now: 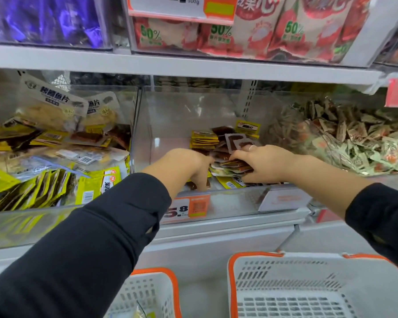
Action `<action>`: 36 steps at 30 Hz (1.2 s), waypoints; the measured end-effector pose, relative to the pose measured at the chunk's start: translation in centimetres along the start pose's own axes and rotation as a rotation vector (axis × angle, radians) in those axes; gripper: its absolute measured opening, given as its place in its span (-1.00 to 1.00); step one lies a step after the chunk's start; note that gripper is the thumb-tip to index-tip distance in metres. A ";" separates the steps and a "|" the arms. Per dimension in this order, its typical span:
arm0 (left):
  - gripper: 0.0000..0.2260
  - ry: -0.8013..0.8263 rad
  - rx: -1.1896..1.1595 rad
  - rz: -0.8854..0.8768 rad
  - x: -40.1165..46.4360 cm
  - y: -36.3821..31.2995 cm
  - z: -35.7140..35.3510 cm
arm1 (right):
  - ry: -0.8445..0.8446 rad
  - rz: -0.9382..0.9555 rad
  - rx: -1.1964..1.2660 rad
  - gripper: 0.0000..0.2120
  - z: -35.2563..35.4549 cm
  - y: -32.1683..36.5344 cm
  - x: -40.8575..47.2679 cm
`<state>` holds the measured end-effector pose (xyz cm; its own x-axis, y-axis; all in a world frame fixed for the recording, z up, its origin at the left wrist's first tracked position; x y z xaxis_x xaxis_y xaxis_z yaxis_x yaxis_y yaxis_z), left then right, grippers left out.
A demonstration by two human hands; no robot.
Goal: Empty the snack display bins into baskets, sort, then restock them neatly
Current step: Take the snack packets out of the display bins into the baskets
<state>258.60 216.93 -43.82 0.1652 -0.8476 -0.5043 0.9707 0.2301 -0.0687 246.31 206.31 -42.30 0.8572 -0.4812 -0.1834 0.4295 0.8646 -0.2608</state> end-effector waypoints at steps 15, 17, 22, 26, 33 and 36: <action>-0.09 0.032 -0.008 0.016 -0.3 -0.4 -0.2 | -0.113 -0.003 0.006 -0.55 -0.3 -0.5 1.1; -0.12 0.002 -0.040 -0.015 -0.5 -0.2 -0.1 | -0.138 0.013 -0.007 -0.58 -0.1 -0.5 0.9; -0.16 -0.114 -0.073 -0.053 -0.8 0.4 0.0 | -0.167 0.059 0.002 -0.65 0.2 -0.5 -0.1; -0.21 -0.165 -0.059 -0.044 -1.0 0.4 -0.1 | -0.140 0.050 0.044 -0.64 0.5 -0.8 -1.0; -0.19 0.055 -0.017 0.035 -1.8 0.2 -1.3 | -0.119 0.015 0.048 -0.52 1.1 -1.1 -2.2; -0.36 -0.004 -0.010 -0.003 -2.2 0.2 -1.1 | -0.124 -0.006 0.093 -0.47 1.3 -1.1 -2.2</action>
<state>258.22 219.40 -43.69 0.1629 -0.8504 -0.5003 0.9695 0.2320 -0.0787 244.33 206.60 -40.34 0.8807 -0.4695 -0.0622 0.4540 0.8743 -0.1715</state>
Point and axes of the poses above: each hand's wrist, its own x-axis towards the middle knuckle, its own z-axis out of the back of the hand, y = z × x, the point moved 3 cm from there along x, towards the middle knuckle, and after that the axes turned 8 degrees about -z, right-handed, at the moved point
